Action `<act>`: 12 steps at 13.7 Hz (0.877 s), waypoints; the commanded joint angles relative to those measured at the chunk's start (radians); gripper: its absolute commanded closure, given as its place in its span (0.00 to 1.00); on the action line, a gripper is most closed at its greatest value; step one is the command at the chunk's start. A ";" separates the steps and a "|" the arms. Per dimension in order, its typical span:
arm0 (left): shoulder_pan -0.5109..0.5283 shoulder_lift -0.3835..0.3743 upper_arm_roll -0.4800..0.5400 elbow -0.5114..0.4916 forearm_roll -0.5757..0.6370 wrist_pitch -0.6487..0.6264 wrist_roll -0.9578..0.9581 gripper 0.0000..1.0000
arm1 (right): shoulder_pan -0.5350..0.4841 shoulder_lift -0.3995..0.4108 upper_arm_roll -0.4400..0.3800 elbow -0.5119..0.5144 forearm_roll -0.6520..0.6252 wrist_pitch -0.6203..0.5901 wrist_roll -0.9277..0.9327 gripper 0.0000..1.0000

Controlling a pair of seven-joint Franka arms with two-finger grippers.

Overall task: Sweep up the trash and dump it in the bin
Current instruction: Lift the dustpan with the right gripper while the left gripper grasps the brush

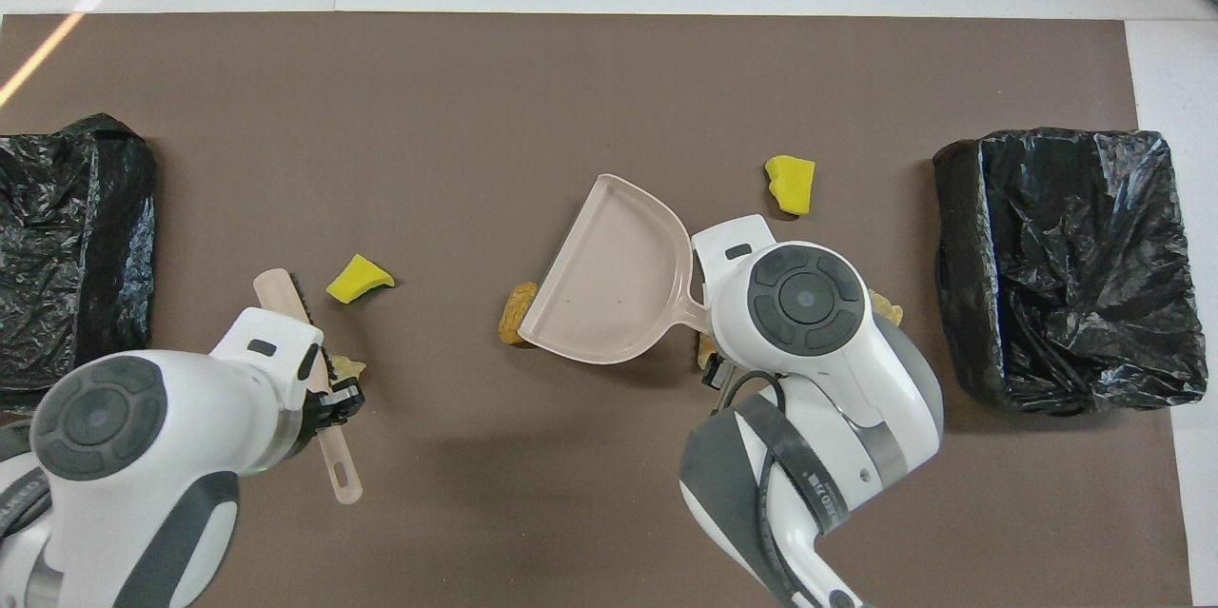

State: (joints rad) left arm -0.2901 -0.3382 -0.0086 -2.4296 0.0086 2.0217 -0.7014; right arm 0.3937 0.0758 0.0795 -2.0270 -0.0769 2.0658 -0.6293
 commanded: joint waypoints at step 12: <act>0.060 0.189 -0.019 -0.005 -0.034 0.175 0.503 1.00 | -0.003 0.084 0.013 0.020 -0.164 0.097 -0.253 1.00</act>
State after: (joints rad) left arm -0.1988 -0.1692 -0.0336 -2.4354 -0.0004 2.1629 -0.2719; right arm 0.3937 0.1237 0.0869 -2.0476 -0.2200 2.1433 -0.8361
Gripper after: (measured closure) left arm 0.740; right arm 0.683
